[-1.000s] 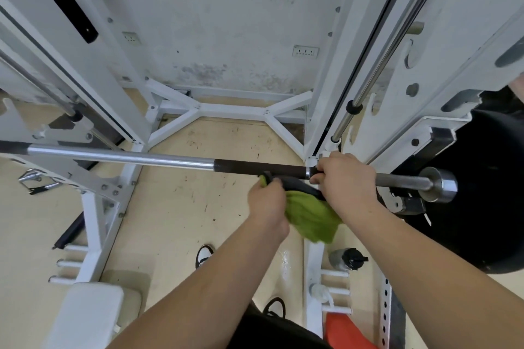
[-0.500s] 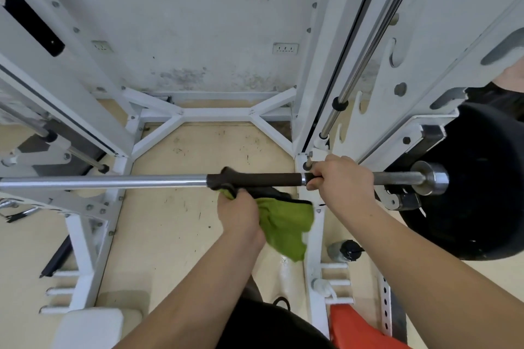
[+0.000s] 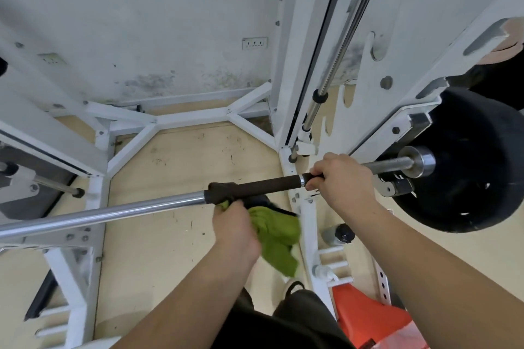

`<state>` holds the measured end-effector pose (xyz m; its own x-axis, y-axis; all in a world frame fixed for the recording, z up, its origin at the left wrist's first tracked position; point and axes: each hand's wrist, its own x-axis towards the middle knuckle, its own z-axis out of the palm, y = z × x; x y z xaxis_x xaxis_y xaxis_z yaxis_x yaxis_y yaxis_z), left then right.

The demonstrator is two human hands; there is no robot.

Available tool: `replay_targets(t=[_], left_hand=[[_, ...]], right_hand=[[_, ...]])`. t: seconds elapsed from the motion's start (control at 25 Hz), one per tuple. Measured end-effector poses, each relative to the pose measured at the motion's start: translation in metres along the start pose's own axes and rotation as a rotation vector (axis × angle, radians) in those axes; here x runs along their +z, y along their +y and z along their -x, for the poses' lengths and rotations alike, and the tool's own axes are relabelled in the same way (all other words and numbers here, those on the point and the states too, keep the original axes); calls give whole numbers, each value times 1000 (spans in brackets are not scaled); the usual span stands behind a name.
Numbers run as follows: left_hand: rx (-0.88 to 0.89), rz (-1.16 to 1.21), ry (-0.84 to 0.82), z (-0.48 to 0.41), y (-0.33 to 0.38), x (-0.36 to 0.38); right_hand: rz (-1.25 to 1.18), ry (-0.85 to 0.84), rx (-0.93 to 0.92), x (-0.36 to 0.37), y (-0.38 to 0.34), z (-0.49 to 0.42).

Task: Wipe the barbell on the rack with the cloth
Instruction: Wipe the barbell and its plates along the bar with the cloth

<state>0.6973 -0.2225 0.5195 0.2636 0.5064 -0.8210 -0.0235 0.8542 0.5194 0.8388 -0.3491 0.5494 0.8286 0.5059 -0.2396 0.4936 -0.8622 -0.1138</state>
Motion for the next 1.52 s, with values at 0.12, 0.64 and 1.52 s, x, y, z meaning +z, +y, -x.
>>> replay_targets(t=[0.12, 0.64, 1.52], left_hand=[[-66, -59, -36, 11, -24, 27], [36, -154, 21, 48, -71, 67], [1376, -1844, -526, 52, -137, 149]], right_hand=[[25, -11, -32, -2, 3, 0], [-309, -61, -328, -1, 69, 25], [266, 505, 174, -84, 217, 25]])
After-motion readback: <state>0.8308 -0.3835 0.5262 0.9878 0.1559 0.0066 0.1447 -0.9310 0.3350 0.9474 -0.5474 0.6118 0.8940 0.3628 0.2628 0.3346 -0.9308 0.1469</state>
